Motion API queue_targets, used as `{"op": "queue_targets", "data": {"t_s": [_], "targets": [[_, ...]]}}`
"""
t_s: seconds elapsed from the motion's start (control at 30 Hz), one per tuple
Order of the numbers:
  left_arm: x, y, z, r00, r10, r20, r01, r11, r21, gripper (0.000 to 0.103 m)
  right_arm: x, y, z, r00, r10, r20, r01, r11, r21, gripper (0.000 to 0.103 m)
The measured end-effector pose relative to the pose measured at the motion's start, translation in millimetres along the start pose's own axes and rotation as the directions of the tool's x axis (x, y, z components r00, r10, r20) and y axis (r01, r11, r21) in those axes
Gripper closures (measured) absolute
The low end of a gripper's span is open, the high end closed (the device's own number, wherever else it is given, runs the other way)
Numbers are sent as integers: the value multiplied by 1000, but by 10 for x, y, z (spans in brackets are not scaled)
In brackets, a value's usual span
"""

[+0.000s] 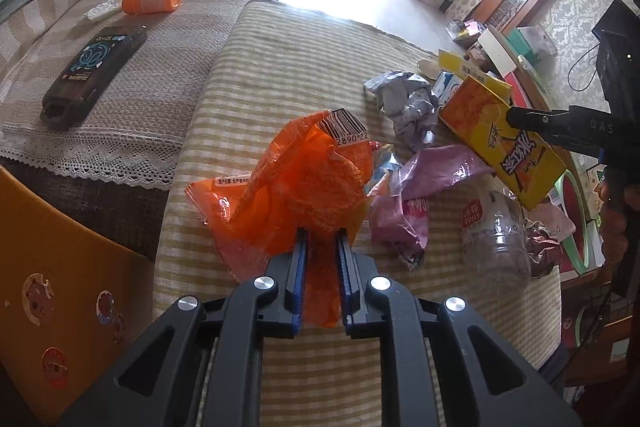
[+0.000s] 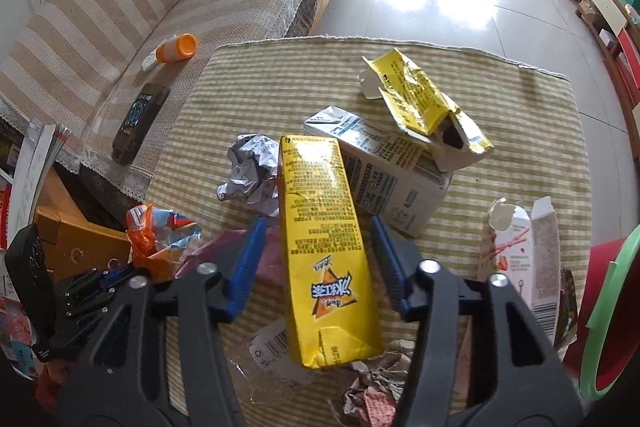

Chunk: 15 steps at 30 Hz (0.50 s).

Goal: Collect trash
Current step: 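Grasp the yellow snack box with the right tool while the left tool holds the orange bag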

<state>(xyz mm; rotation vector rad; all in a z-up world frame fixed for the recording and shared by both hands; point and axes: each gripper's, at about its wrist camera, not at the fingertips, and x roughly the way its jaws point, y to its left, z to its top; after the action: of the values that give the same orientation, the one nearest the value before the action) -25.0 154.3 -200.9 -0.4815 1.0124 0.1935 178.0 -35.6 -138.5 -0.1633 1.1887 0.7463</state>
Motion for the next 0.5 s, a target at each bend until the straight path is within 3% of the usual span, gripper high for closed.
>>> {"op": "queue_targets", "data": {"t_s": [0.07, 0.13, 0.23, 0.37, 0.43, 0.5], "targets": [[-18, -13, 13, 1000, 0, 5, 0, 1000, 9, 84, 3, 31, -14, 1000, 4, -3, -4, 1000, -10, 64], [-27, -26, 32, 1000, 4, 16, -4, 1000, 20, 63, -5, 43, -30, 1000, 10, -7, -10, 1000, -17, 64], [-27, -19, 68, 1000, 8, 23, -8, 1000, 16, 48, -1, 48, -24, 1000, 15, -17, -15, 1000, -20, 64], [-3, -9, 117, 1000, 9, 26, -10, 1000, 13, 40, 83, 23, -17, 998, 38, -49, -38, 999, -4, 57], [52, 7, 143, 1000, 15, 18, -15, 1000, 16, 39, 138, 23, -39, 997, 50, -57, -50, 999, 10, 50], [121, 42, 157, 1000, 14, 5, -14, 1000, 9, 42, 180, 29, -71, 996, 55, -63, -54, 998, 17, 51]]}}
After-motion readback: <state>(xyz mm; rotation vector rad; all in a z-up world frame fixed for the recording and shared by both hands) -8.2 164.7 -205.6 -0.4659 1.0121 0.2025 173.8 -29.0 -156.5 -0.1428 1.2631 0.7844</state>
